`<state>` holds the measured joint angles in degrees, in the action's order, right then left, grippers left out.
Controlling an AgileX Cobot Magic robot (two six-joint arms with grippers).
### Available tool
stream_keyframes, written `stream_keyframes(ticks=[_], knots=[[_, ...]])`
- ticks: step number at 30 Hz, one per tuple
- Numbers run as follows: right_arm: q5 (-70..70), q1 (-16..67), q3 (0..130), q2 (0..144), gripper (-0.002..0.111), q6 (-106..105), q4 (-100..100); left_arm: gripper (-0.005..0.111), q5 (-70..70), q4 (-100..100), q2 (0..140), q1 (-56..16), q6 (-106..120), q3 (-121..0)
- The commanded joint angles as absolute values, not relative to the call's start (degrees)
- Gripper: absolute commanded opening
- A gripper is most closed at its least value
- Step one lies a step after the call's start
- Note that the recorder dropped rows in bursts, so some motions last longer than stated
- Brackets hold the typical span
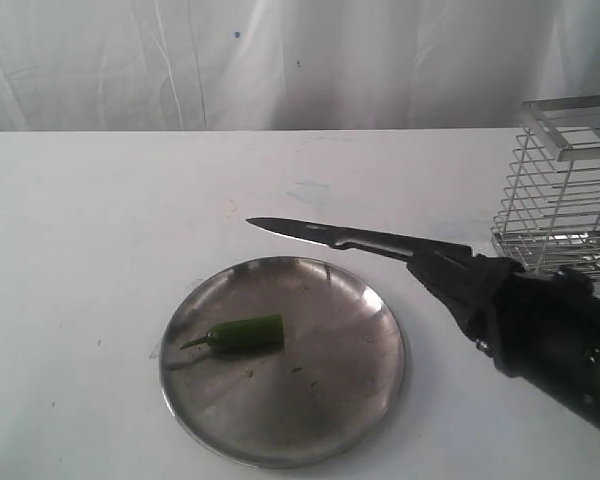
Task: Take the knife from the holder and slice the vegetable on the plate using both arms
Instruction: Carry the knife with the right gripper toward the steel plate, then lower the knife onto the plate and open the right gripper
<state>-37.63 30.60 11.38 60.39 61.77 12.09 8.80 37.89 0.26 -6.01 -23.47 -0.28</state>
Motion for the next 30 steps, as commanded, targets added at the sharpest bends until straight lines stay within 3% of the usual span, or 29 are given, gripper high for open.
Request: stream_keyframes(ticks=[1,12,15,22,25,30], knots=[[-49.11,30.76,4.03,60.9,0.0,66.81,6.9,0.0,8.61,38.42,0.0,-6.37,-23.49,0.0],[-52.96,30.76,0.0,70.86,0.0,61.59,-2.81,0.0,8.61,38.42,0.0,-6.37,-23.49,0.0],[-60.31,30.76,0.0,77.29,0.0,63.11,2.88,0.0,8.61,38.42,0.0,-6.37,-23.49,0.0],[-56.99,30.76,0.0,84.79,0.0,67.81,10.43,0.0,8.61,38.42,0.0,-6.37,-23.49,0.0],[-54.95,30.76,0.0,85.62,0.012,69.46,10.43,0.0,8.61,38.42,0.0,-6.37,-23.49,0.0],[-47.52,30.76,0.0,85.62,0.04,70.82,10.43,0.0,8.61,38.42,0.0,-6.37,-23.49,0.0]])
